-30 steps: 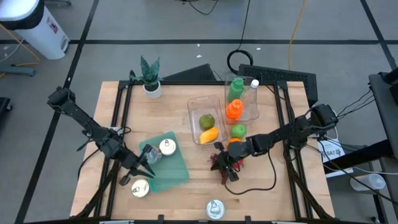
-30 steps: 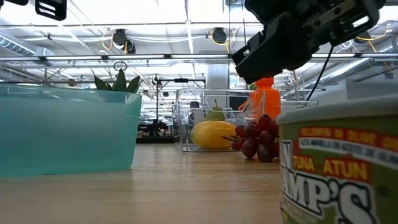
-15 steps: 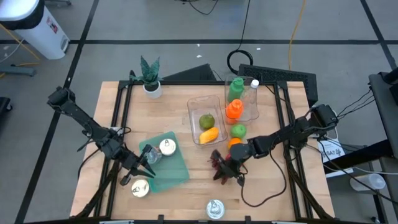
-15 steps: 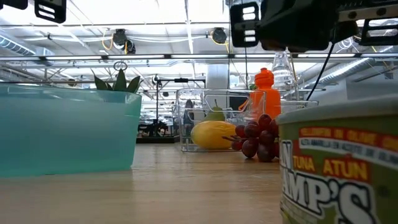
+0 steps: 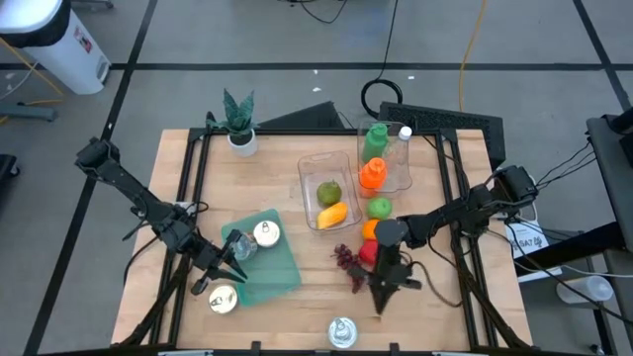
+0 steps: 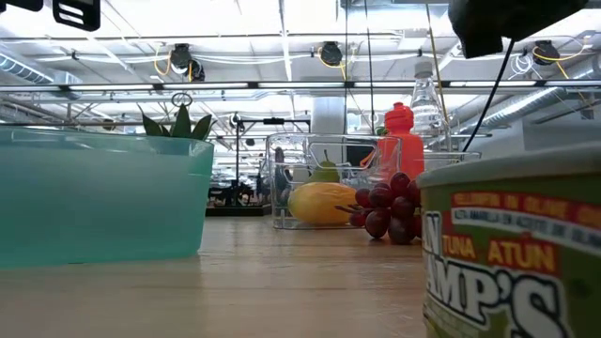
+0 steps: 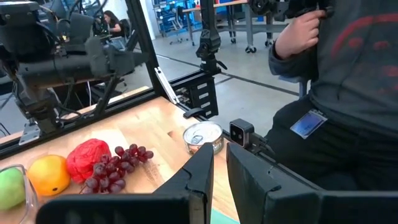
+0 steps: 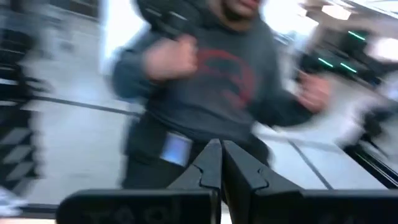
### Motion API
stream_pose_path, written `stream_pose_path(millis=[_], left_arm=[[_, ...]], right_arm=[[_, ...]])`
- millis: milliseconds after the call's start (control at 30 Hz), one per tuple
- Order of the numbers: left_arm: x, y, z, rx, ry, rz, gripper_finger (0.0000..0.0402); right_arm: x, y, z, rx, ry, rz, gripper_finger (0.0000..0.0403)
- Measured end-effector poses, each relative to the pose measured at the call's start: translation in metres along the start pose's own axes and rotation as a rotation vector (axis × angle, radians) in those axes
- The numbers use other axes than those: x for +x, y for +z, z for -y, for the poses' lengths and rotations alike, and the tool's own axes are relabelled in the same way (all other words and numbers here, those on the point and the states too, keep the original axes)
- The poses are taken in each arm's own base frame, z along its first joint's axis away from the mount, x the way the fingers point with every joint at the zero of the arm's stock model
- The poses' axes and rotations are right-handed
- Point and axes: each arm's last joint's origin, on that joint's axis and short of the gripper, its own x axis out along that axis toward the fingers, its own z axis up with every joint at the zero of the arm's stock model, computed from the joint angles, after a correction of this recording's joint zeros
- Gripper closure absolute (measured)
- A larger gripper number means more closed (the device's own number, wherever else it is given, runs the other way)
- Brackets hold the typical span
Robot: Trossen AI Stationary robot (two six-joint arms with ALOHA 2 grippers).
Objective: Pick & Place Food Item
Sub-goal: Put the red grapes into the bottom transparent bin
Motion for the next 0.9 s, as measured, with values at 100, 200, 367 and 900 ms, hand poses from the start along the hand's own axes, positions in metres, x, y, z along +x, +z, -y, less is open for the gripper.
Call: stream_pose_path(millis=[100,200,367,900], left_arm=[[0.0000,0.0002,0.0000,0.007,0.000,0.002,0.0350],[0.0000,0.0004,-0.0001,-0.002,0.001,0.004,0.0350],[0.0000,0.0003,0.0000,-0.003,0.000,0.004,0.0350],[0.0000,0.0003,0.0000,-0.006,-0.001,0.003,0.0350]], right_arm=[[0.0028,0.0045,-0.0053,-0.050,0.156,0.080,0.0399],[0.0049,0.0070,-0.0092,-0.090,0.256,0.130,0.0399],[0.0054,0.0088,-0.0099,-0.108,0.280,0.148,0.0399],[0.0054,0.0082,-0.0090,-0.083,0.251,0.131,0.0399]])
